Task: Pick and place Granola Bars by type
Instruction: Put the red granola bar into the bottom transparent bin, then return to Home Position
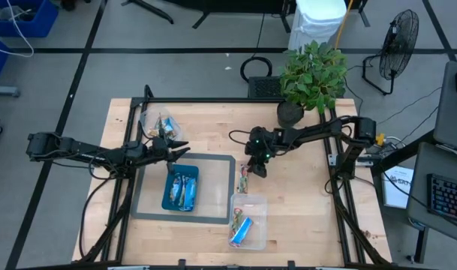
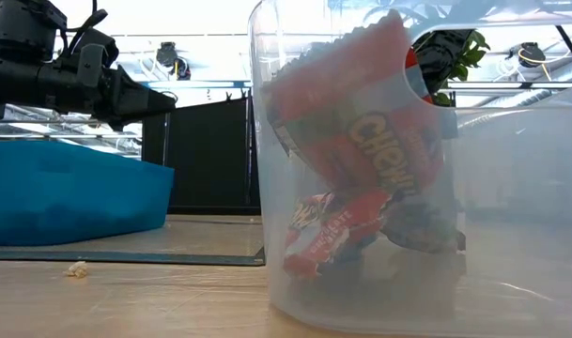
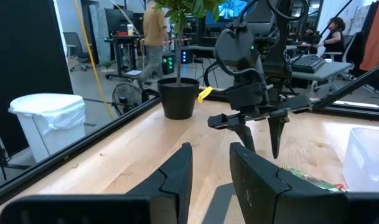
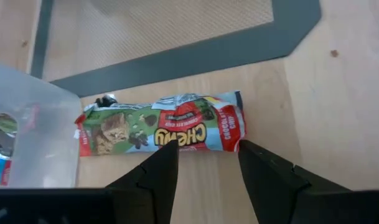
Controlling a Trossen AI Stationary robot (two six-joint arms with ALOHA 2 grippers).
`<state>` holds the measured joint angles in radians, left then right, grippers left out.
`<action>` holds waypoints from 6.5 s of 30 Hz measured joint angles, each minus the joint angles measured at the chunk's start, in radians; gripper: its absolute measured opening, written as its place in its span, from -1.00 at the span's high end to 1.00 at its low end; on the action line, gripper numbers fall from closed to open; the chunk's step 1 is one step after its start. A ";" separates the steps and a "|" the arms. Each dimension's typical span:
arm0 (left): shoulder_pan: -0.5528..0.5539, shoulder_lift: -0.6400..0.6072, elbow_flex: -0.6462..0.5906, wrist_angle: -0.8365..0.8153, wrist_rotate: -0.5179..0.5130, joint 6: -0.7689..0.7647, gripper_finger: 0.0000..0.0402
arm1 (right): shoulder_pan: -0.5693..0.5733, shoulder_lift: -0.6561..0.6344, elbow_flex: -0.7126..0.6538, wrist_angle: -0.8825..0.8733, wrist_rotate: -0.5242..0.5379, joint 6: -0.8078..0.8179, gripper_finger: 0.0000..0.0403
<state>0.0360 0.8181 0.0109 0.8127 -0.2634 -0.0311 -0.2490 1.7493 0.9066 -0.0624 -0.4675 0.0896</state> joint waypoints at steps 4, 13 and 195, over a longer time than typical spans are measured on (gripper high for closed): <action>0.000 0.000 0.000 0.000 0.000 0.000 0.44 | 0.016 0.000 0.000 0.009 0.038 0.003 0.21; 0.000 0.000 0.000 0.000 0.000 0.000 0.44 | 0.040 0.000 0.000 0.070 0.053 0.007 0.21; 0.000 0.000 0.000 0.000 0.000 0.000 0.44 | 0.697 -0.463 -0.032 -0.038 0.593 0.148 -0.03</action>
<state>0.0357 0.8181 0.0105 0.8127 -0.2634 -0.0311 0.4475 1.2867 0.8748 -0.0999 0.1252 0.2376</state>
